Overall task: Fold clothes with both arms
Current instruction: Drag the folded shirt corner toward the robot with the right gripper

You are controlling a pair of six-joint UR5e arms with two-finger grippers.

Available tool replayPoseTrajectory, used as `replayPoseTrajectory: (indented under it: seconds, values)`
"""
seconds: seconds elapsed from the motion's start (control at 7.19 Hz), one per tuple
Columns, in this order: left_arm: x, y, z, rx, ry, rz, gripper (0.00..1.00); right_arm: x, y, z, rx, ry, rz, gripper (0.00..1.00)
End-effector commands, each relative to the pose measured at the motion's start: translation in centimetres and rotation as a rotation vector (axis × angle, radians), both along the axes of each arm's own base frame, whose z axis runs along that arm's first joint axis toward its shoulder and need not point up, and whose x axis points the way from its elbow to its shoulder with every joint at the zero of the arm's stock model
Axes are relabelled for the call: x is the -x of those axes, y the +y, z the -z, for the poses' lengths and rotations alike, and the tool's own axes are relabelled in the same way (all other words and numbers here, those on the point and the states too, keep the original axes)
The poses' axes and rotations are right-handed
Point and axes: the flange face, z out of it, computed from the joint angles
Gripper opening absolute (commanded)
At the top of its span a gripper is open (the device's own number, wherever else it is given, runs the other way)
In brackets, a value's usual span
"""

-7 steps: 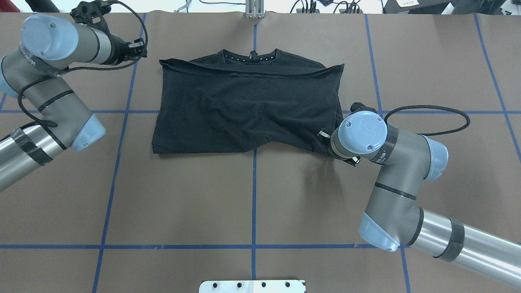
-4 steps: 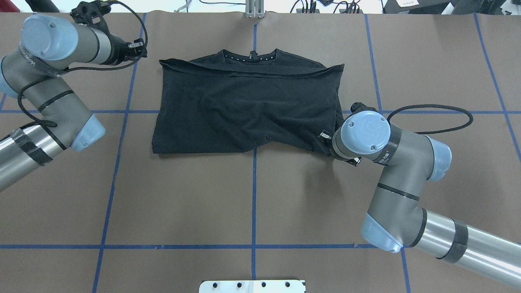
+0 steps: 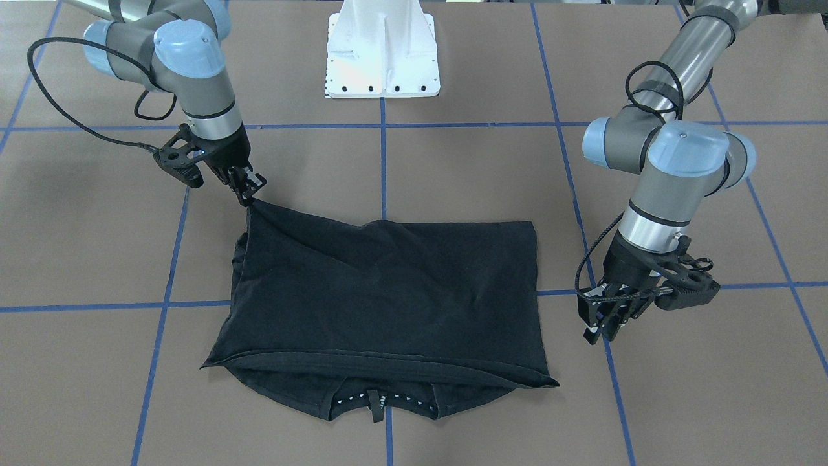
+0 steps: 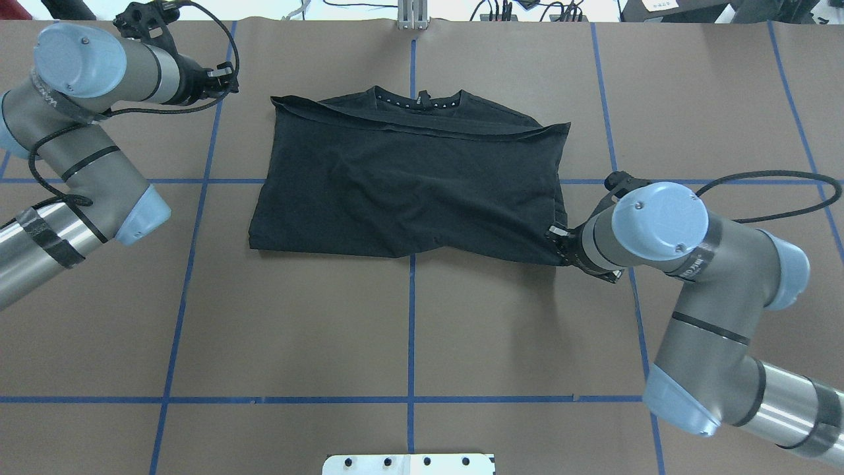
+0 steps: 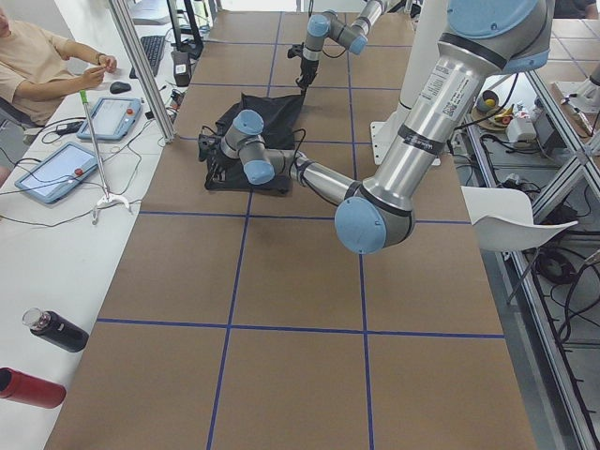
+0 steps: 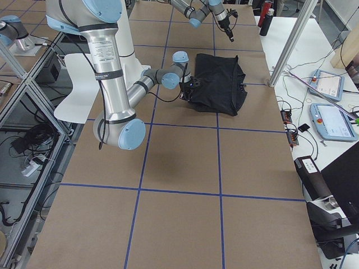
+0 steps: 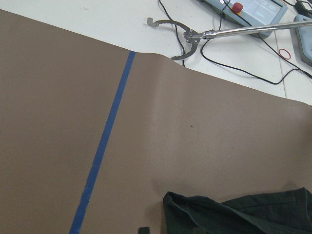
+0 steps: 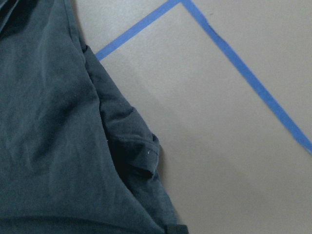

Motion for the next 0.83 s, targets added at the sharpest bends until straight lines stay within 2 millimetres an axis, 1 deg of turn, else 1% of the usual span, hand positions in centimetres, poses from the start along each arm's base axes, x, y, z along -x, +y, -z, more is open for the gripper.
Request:
replayPoseTrajectory:
  seconds: [0.0,0.14,0.28,0.42,0.56,0.7]
  values:
    - [0.0,0.0,0.2,0.001,0.007,0.001,0.42,-6.3,3.9,-0.2,0.004,-0.023,0.005,0.0]
    - [-0.1,0.1,0.2,0.012,0.016,0.006,0.42,-8.4,6.0,-0.9,0.059,-0.034,0.031,0.0]
    - [-0.1,0.2,0.5,0.012,0.026,0.007,0.42,-7.6,8.0,-1.0,0.149,-0.064,0.118,0.0]
    - [-0.3,0.4,0.7,0.021,0.037,0.007,0.42,-6.0,12.0,-2.0,0.237,-0.063,0.251,0.0]
    - [-0.4,0.5,0.7,0.021,0.038,0.004,0.42,-4.5,15.8,-1.1,0.273,-0.071,0.32,0.0]
    - [-0.5,0.5,0.9,0.02,0.041,0.003,0.42,-1.8,21.0,-0.7,0.332,-0.055,0.402,0.0]
